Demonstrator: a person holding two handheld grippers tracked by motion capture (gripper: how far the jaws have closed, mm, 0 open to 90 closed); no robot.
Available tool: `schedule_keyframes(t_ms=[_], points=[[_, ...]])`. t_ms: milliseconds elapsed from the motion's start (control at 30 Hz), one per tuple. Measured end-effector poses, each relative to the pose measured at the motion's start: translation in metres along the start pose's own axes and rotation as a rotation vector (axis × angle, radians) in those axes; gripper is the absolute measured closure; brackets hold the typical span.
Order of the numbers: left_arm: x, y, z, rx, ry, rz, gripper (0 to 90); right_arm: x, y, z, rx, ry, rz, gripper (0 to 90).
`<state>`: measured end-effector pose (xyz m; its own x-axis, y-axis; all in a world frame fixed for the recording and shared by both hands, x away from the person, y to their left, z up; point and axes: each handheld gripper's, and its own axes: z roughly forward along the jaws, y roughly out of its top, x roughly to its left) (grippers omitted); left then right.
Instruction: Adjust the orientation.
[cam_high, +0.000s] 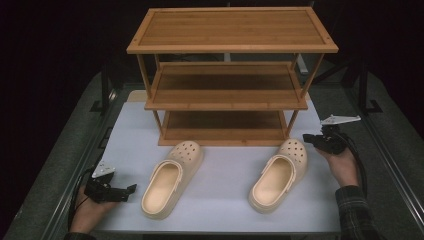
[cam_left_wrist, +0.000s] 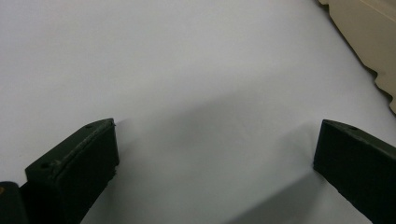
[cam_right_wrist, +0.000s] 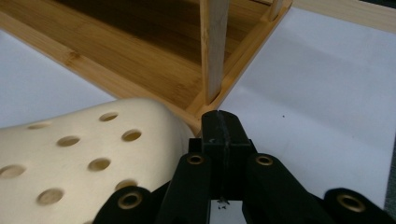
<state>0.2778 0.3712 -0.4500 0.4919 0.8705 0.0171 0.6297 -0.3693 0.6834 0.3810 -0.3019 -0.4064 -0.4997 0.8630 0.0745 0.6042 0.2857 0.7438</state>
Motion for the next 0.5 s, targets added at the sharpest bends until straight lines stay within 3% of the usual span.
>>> schedule_keyframes(t_ms=[167, 233, 500], points=[[0.000, 0.000, 0.000, 0.002, -0.001, 0.000, 0.0, -0.001, 0.000, 0.013, 0.020, 0.029, 0.000, 90.0], [0.000, 0.000, 0.000, 0.001, -0.001, 0.000, 0.0, 0.002, -0.001, 0.019, 0.044, 0.029, -0.022, 90.0], [0.000, 0.000, 0.000, 0.001, -0.001, 0.000, 0.0, 0.003, -0.003, 0.018, 0.052, 0.064, -0.017, 90.0]])
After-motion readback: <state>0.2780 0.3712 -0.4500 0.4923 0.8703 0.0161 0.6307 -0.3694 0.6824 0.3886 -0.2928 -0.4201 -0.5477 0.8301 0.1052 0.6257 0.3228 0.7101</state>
